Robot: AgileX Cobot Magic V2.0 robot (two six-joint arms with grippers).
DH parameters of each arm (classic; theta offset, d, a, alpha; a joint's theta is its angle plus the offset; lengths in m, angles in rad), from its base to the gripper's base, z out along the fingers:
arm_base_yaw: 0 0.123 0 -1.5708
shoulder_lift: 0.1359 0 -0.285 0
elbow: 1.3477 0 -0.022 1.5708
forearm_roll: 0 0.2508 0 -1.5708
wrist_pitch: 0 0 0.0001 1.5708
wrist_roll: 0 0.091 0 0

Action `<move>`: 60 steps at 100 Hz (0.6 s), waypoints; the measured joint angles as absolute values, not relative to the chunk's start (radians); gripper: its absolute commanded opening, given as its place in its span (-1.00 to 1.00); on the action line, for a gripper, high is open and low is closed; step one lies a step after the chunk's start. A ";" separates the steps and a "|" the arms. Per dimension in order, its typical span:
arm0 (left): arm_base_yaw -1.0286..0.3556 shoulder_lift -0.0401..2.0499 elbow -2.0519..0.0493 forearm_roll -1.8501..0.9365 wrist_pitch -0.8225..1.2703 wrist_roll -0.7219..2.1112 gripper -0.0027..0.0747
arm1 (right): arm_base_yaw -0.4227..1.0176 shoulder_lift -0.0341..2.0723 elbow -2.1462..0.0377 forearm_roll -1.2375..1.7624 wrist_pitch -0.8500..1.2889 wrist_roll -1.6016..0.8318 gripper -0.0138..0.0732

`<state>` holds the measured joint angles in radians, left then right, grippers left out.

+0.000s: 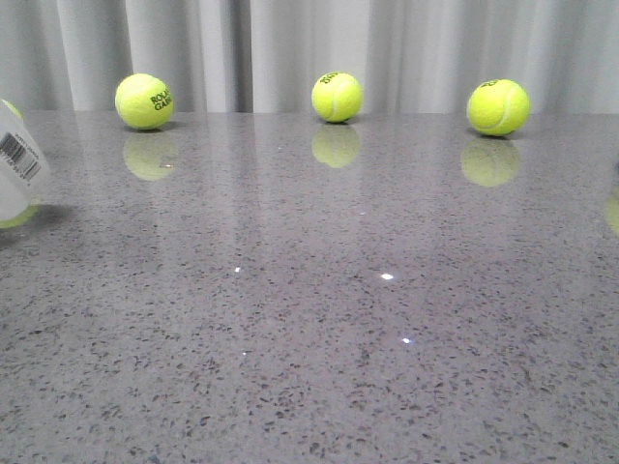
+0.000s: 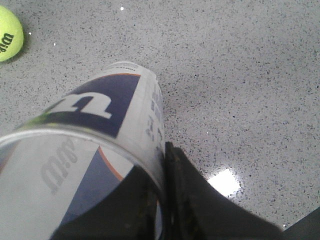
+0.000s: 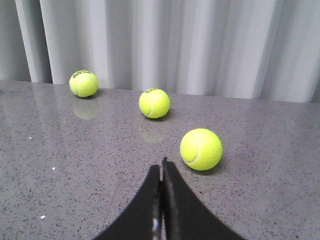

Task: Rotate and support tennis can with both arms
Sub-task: 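Lift the can with the left gripper and stand it upright on its end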

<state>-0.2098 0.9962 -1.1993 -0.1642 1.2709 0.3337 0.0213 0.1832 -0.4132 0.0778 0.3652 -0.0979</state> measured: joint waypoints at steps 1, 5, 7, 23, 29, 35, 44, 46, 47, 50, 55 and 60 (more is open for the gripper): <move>-0.210 0.996 -1.199 -0.164 1.271 0.334 -0.95 | 0.021 0.183 -0.413 0.078 0.365 -0.098 -0.84; -0.210 0.996 -1.197 -0.164 1.271 0.328 -0.89 | 0.021 0.183 -0.413 0.078 0.365 -0.098 -0.84; -0.210 0.996 -1.197 -0.164 1.271 0.326 -0.84 | 0.021 0.183 -0.413 0.078 0.365 -0.098 -0.84; -0.210 1.010 -1.197 -0.178 1.271 0.320 -0.28 | 0.021 0.183 -0.413 0.078 0.365 -0.098 -0.84; -0.210 1.020 -1.197 -0.194 1.269 0.318 -0.03 | 0.021 0.183 -0.413 0.078 0.365 -0.098 -0.84; -0.210 1.041 -1.197 -0.210 1.269 0.318 0.14 | 0.021 0.183 -0.413 0.078 0.365 -0.098 -0.84; -0.210 1.081 -1.197 -0.230 1.267 0.318 0.23 | 0.021 0.183 -0.413 0.078 0.365 -0.098 -0.84; -0.210 1.092 -1.197 -0.230 1.262 0.318 0.23 | 0.021 0.183 -0.413 0.078 0.365 -0.098 -0.84; -0.210 1.095 -1.197 -0.230 1.260 0.318 0.23 | 0.021 0.183 -0.413 0.078 0.365 -0.098 -0.84; -0.210 1.107 -1.207 -0.230 1.251 0.318 0.23 | 0.021 0.183 -0.413 0.078 0.365 -0.098 -0.84; -0.210 1.134 -1.224 -0.230 1.247 0.318 0.23 | 0.021 0.183 -0.413 0.078 0.365 -0.098 -0.84; -0.210 1.161 -1.249 -0.230 1.245 0.318 0.23 | 0.021 0.183 -0.413 0.078 0.365 -0.098 -0.84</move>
